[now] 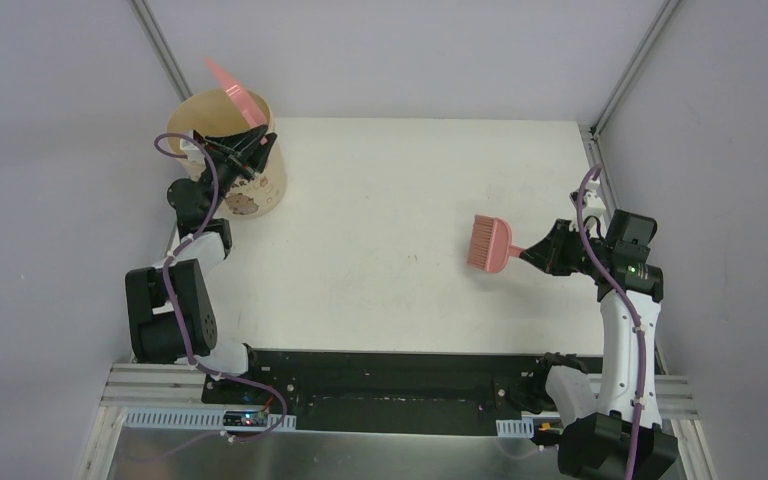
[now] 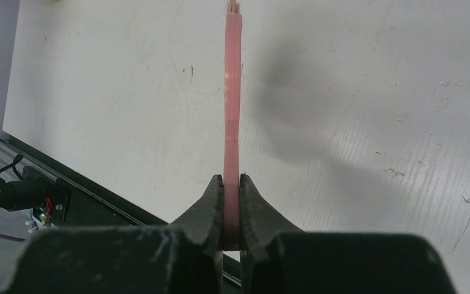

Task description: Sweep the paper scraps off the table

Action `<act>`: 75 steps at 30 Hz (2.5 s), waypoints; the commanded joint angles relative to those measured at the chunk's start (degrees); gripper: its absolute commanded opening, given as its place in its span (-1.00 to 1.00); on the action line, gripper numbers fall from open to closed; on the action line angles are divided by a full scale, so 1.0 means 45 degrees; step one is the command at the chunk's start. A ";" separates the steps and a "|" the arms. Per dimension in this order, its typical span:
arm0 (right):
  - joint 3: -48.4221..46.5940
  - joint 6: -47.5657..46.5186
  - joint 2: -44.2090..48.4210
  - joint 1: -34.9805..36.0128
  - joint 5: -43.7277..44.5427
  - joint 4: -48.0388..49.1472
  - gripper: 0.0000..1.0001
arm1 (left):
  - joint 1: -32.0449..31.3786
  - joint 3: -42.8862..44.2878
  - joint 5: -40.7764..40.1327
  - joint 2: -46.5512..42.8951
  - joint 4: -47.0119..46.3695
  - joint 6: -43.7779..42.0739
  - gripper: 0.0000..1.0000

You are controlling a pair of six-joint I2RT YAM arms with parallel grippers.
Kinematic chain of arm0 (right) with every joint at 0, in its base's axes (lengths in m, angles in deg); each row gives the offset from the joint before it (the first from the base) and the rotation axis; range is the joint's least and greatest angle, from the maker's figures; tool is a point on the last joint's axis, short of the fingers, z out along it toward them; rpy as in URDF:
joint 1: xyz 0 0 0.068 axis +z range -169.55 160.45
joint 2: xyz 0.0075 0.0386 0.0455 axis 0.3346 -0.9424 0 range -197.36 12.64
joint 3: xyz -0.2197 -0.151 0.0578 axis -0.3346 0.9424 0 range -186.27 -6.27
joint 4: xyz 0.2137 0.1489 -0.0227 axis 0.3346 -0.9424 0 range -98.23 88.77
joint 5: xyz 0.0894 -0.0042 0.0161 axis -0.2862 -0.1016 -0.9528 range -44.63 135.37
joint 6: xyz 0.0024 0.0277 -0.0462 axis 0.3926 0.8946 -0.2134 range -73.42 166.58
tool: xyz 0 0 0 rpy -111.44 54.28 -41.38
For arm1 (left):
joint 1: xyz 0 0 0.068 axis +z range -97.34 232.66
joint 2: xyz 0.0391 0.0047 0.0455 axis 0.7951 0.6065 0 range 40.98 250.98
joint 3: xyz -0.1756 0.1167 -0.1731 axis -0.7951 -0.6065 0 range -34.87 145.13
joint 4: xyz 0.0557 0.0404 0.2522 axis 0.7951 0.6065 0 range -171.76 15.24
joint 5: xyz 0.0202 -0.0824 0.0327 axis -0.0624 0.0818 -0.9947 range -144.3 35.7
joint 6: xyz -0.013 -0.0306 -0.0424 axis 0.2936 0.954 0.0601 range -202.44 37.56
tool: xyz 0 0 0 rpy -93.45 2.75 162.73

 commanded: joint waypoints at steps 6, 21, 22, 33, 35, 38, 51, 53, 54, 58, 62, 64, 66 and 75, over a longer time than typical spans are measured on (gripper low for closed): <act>-0.0280 -0.0165 0.0078 -0.0079 -0.0239 0.0481 -1.00 | 0.0174 -0.0033 -0.0122 -0.0486 -0.1369 0.0175 -1.00; -0.0280 -0.0154 0.0055 -0.0079 -0.0189 0.0485 -1.00 | -0.2432 0.4259 0.1129 -0.5500 1.6843 -1.3737 -1.00; -0.0280 -0.0164 0.0051 -0.0079 -0.0185 0.0497 -1.00 | -0.2712 0.4630 0.0819 -0.5598 1.8125 -1.4688 -1.00; -0.0332 -0.0198 -0.0397 -0.0079 -0.0445 0.0539 -1.00 | -0.4182 0.4528 0.1554 -0.4611 2.4843 -1.9844 -1.00; -0.0435 -0.0228 -0.0483 -0.0079 -0.1103 0.0323 -1.00 | -0.4833 0.4747 0.0685 -0.4293 2.6025 -2.0462 -1.00; -0.0966 -0.1048 -0.1293 0.0192 -0.2911 -0.0585 -1.00 | -0.5963 0.5351 -0.1305 -0.3706 2.7908 -2.1421 -1.00; -0.6221 -0.7521 -1.0233 0.3404 -0.5386 -1.0495 -1.00 | -0.9673 0.4825 -0.5392 -0.1564 2.6898 -2.1609 -1.00; -0.6305 -0.7287 -1.1095 0.3687 -0.4931 -1.0446 -1.00 | -1.0485 0.4793 -0.5833 -0.1027 2.6332 -2.1562 -1.00; -0.6314 -0.7032 -1.1407 0.3866 -0.4616 -1.0298 -1.00 | -1.0867 0.4789 -0.6174 -0.0786 2.6096 -2.1545 -1.00; -0.5984 -0.5900 -1.2474 0.4179 -0.3866 -0.9319 -1.00 | -1.1621 0.5027 -0.6823 0.0456 2.5713 -2.1539 -1.00; -0.5720 -0.5462 -1.3162 0.4410 -0.2956 -0.8758 -1.00 | -1.2306 0.5287 -0.7265 0.1178 2.5506 -2.1693 -1.00; -0.5500 -0.4847 -1.3180 0.4528 -0.2193 -0.8043 -1.00 | -1.2471 0.5296 -0.7070 0.1286 2.5388 -2.1798 -1.00; -0.5213 -0.4207 -1.3121 0.4689 -0.1246 -0.7054 -0.98 | -1.2626 0.5250 -0.7018 0.1294 2.5323 -2.1827 -1.00; -0.4707 -0.2676 -1.2610 0.5188 0.0350 -0.4714 -0.50 | -1.3248 0.4864 -0.6283 0.1093 2.5259 -2.1838 -0.91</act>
